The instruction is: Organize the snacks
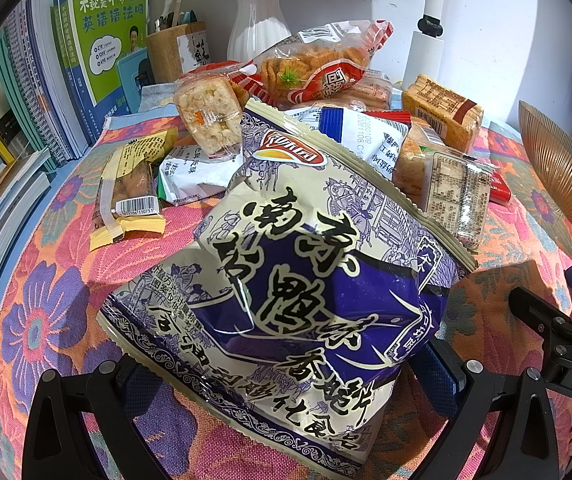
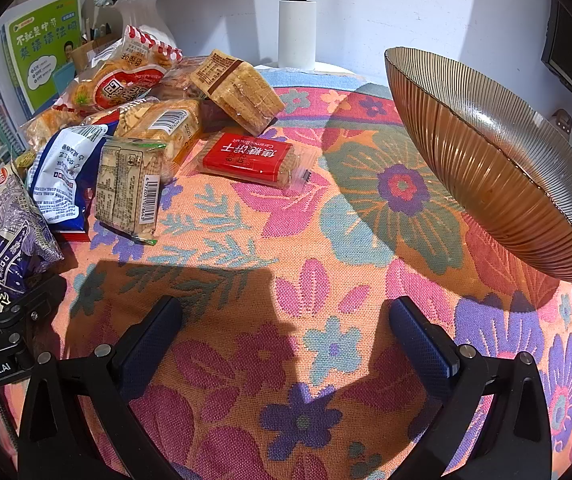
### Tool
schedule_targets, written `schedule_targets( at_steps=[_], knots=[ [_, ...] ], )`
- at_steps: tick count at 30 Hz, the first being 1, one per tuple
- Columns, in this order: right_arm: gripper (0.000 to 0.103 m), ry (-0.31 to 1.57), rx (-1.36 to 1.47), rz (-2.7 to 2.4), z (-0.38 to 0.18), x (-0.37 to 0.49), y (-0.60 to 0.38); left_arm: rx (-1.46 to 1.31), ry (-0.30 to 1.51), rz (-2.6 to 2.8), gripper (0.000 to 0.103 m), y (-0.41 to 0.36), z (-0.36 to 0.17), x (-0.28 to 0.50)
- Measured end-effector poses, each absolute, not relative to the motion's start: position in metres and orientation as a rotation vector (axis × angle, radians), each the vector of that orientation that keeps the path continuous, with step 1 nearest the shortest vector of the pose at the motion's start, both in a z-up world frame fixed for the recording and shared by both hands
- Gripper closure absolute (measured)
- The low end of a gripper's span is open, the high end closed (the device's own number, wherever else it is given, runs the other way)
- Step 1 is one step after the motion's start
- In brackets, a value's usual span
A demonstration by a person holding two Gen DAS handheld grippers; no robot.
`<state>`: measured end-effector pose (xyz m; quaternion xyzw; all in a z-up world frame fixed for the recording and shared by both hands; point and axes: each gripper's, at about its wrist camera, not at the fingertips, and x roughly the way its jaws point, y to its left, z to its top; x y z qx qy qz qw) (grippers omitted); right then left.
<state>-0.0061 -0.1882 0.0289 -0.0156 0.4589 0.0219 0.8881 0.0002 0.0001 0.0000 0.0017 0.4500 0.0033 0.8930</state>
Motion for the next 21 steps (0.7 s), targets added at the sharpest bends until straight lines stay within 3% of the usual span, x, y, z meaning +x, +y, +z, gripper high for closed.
schedule_targets(
  at_steps=[21],
  knots=[
    [0.000, 0.953, -0.027, 0.047, 0.0290, -0.0045, -0.1886, 0.001, 0.934, 0.009, 0.000, -0.0009, -0.0006, 0.0005]
  ],
)
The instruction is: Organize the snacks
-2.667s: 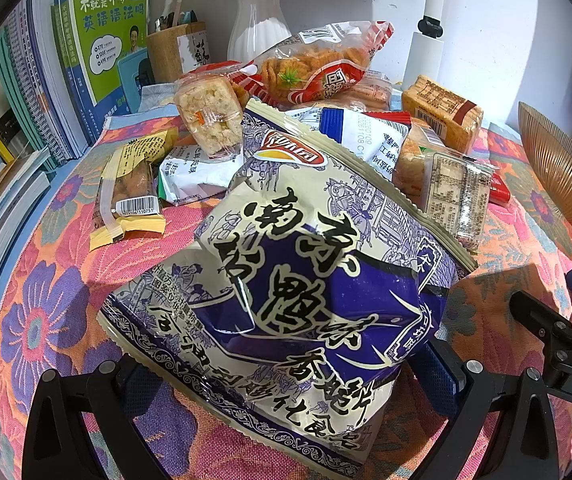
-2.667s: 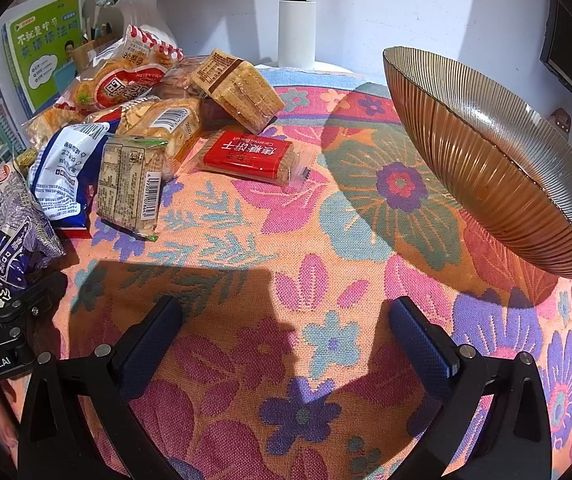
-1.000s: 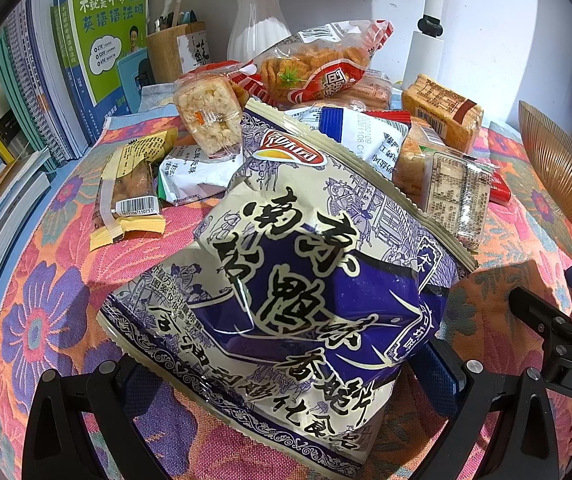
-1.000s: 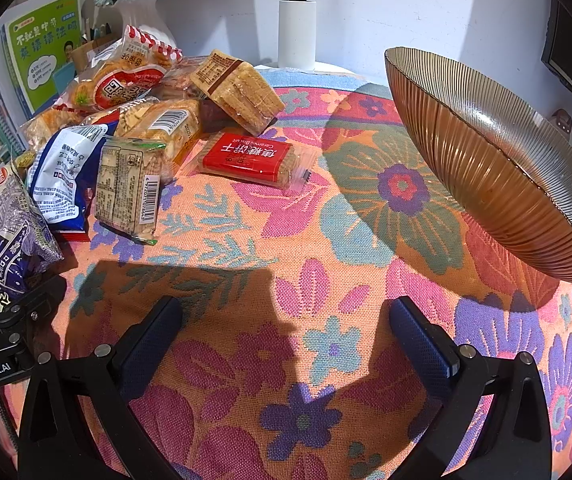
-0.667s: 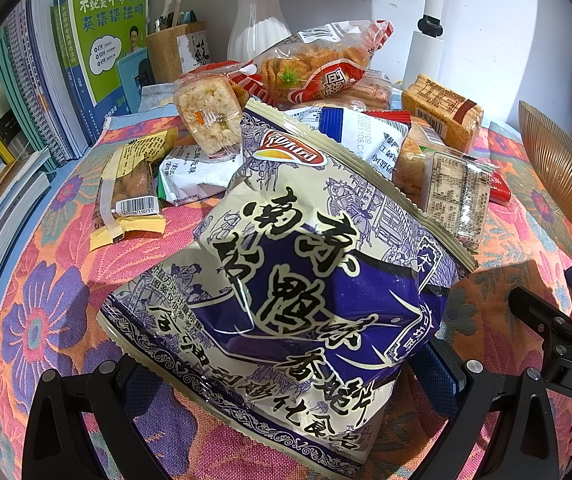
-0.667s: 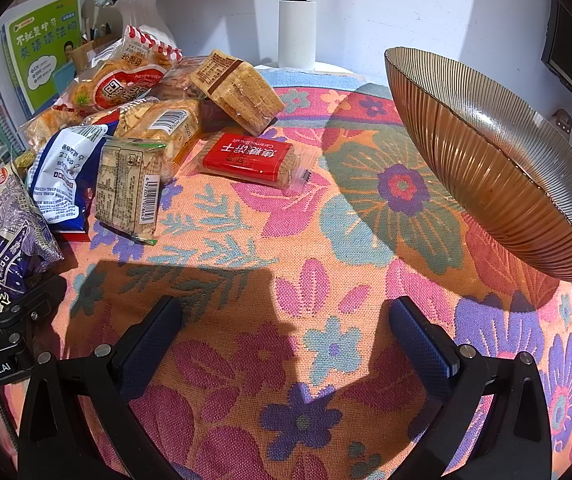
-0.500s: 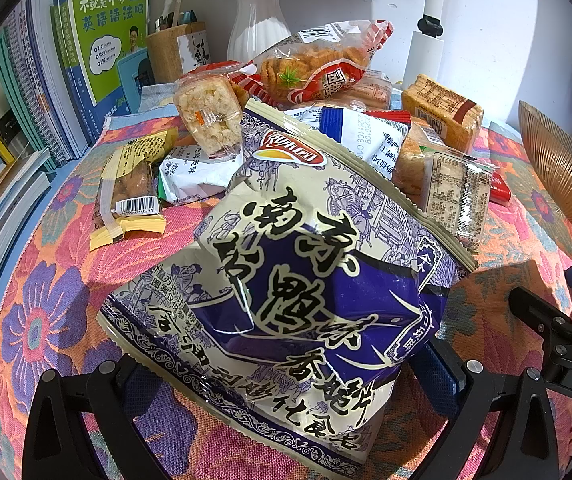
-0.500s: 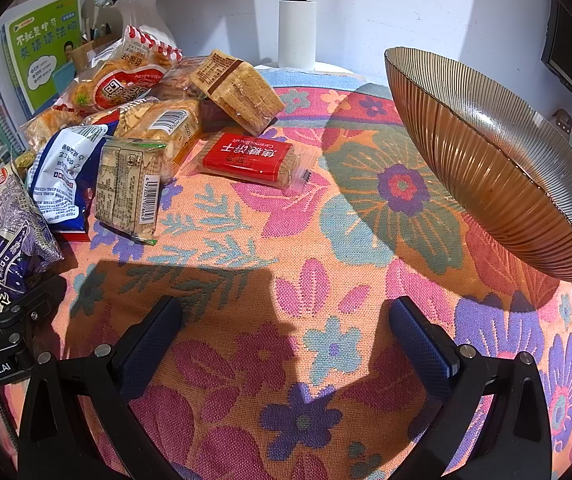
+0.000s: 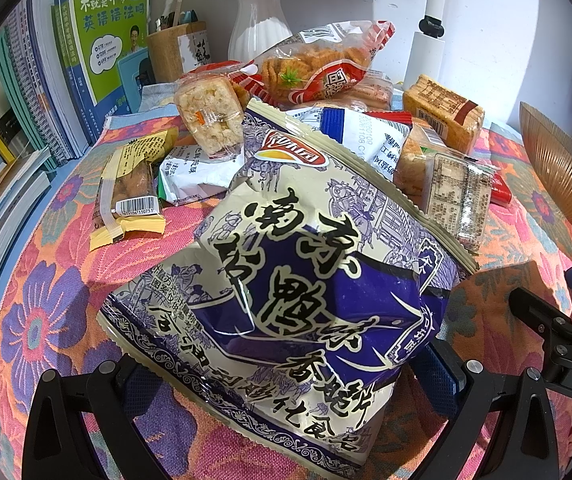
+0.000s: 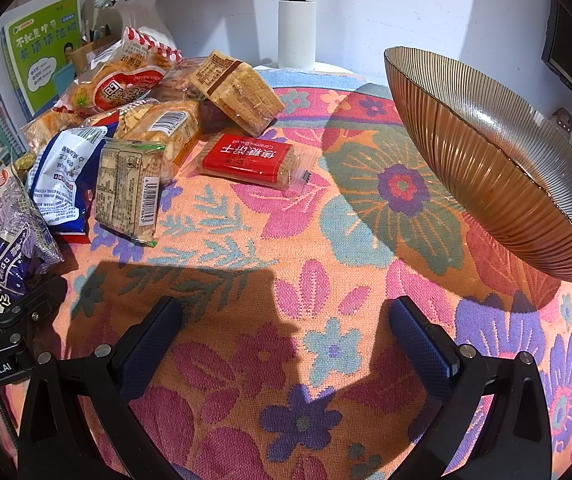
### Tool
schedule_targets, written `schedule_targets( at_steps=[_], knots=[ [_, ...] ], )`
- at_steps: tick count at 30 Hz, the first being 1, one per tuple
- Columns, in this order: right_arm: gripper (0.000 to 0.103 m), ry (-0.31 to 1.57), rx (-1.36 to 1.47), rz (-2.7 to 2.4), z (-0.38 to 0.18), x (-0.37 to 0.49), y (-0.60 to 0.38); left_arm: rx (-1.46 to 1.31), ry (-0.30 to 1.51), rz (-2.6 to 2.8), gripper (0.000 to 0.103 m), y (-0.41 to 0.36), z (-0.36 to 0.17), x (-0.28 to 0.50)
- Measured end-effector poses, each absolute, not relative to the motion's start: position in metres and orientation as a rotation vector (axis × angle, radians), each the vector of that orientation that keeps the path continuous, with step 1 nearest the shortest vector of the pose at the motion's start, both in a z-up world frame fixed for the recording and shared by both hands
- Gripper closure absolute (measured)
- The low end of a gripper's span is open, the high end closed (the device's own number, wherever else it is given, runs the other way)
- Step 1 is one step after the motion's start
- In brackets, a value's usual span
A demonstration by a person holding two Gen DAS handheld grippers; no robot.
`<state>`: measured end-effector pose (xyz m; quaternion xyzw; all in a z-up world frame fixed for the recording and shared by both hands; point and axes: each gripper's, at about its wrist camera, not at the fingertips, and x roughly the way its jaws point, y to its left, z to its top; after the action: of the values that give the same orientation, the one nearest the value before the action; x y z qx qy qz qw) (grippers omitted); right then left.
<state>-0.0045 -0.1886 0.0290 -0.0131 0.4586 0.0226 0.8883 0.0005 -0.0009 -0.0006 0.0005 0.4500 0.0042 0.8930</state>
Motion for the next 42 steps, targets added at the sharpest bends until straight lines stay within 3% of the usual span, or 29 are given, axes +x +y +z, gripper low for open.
schedule_targets(
  at_steps=[15, 22, 31, 33, 34, 35, 37, 40, 42],
  knots=[
    [0.000, 0.989, -0.019, 0.150, 0.034, -0.013, -0.195, 0.007, 0.993, -0.067, 0.000, 0.019, 0.006, -0.033],
    [0.000, 0.963, 0.397, 0.473, 0.056, 0.003, -0.214, -0.035, 0.890, -0.134, 0.000, 0.037, 0.038, -0.037],
    [0.000, 0.986, 0.289, 0.463, 0.045, 0.060, -0.159, 0.075, 0.919, -0.258, 0.000, 0.016, 0.030, 0.002],
    [0.005, 0.987, 0.255, 0.445, 0.041, 0.065, -0.155, 0.104, 0.934, -0.256, 0.002, 0.011, 0.024, 0.010],
    [0.026, 0.950, 0.197, 0.431, 0.044, 0.062, -0.151, 0.100, 0.930, -0.257, 0.007, 0.011, 0.023, 0.011],
    [0.066, 0.941, 0.204, 0.472, 0.044, 0.059, -0.149, 0.074, 0.922, -0.269, 0.018, 0.012, 0.024, 0.010],
    [0.076, 0.926, 0.282, 0.506, 0.044, 0.057, -0.154, 0.054, 0.904, -0.260, 0.030, 0.015, 0.029, 0.006],
    [0.086, 0.886, 0.345, 0.532, 0.045, 0.055, -0.164, 0.035, 0.880, -0.245, 0.032, 0.019, 0.036, -0.001],
    [0.086, 0.860, 0.377, 0.541, 0.049, 0.053, -0.169, 0.028, 0.872, -0.224, 0.033, 0.021, 0.039, -0.005]
  ],
)
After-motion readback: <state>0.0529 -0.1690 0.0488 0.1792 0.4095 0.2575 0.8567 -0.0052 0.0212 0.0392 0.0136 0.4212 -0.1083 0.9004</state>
